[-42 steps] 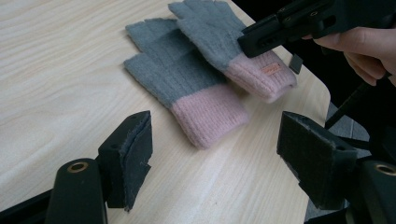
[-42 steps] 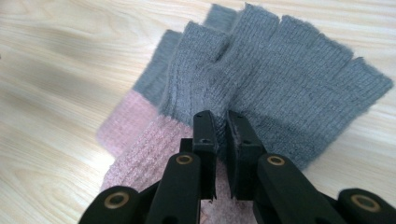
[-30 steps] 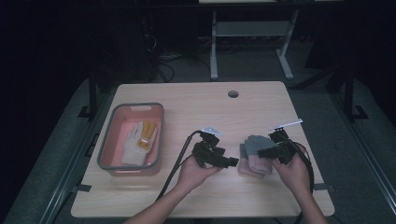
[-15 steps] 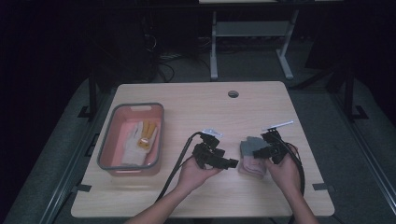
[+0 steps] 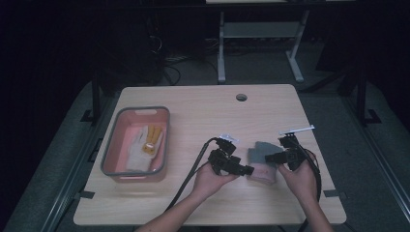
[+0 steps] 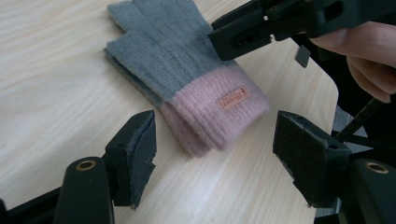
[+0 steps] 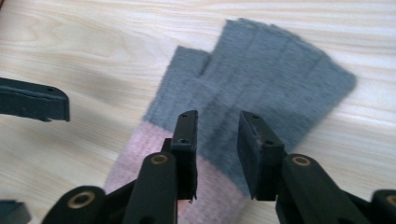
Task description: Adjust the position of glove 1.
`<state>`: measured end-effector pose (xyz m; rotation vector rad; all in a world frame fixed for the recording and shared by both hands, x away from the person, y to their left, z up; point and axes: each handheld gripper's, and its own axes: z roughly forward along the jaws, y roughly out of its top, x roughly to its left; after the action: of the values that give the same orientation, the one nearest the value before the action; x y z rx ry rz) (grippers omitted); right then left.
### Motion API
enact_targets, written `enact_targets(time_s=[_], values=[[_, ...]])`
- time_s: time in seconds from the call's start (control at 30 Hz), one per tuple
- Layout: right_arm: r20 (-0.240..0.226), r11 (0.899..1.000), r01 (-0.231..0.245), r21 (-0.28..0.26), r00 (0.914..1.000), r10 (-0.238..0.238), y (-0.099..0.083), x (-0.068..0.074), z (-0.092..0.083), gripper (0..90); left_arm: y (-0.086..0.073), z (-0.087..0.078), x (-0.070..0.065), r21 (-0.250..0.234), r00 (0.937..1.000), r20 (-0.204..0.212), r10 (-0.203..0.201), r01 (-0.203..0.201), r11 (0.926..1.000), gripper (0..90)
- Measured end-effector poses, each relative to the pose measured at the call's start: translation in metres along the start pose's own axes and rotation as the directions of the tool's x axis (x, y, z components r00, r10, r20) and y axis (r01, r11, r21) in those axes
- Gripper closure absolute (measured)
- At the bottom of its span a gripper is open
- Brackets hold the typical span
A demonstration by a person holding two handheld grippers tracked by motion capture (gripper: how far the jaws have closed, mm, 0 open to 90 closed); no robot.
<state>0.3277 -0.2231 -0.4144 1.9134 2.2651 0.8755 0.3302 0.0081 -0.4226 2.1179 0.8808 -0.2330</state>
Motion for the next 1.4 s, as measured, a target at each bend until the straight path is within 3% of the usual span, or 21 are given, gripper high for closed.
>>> enact_targets(time_s=[0.13,0.23,0.57,0.7,0.97,1.07,1.2,1.4], values=[[-0.04,1.0,-0.015,-0.003,0.9991,0.015,-0.005,-0.011,0.0,60.9,0.002,0.011,0.003,0.011,0.9995,0.003,-0.032,0.032,0.9994,31.7],[-0.039,1.0,-0.029,-0.01,0.9988,0.029,-0.009,-0.018,0.0,57.8,0.002,0.021,0.006,0.022,0.9976,0.014,-0.067,0.067,0.9975,31.6],[-0.068,0.997,-0.075,-0.016,0.9949,0.074,-0.017,-0.028,0.003,54.9,0.0,0.039,0.008,0.044,0.9938,0.024,-0.109,0.108,0.9932,35.8],[-0.088,0.995,-0.096,-0.023,0.9917,0.093,-0.022,-0.032,0.005,55.1,-0.002,0.044,0.009,0.054,0.9939,0.03,-0.107,0.105,0.993,40.2],[-0.125,0.992,-0.121,-0.036,0.9854,0.115,-0.032,-0.04,0.007,53.6,-0.003,0.047,0.009,0.061,0.9941,0.0,-0.108,0.108,0.9923,45.3],[-0.145,0.989,-0.143,-0.04,0.98,0.136,-0.036,-0.042,0.01,53.5,-0.003,0.048,0.008,0.067,0.9948,-0.025,-0.099,0.1,0.9927,39.6],[-0.169,0.984,-0.171,-0.046,0.9723,0.161,-0.04,-0.045,0.013,52.6,-0.004,0.05,0.01,0.061,0.9927,-0.009,-0.12,0.121,0.9908,40.7],[-0.231,0.972,-0.228,-0.059,0.9503,0.208,-0.047,-0.051,0.017,51.9,-0.005,0.05,0.01,0.055,0.9923,-0.009,-0.123,0.124,0.9908,43.4]])
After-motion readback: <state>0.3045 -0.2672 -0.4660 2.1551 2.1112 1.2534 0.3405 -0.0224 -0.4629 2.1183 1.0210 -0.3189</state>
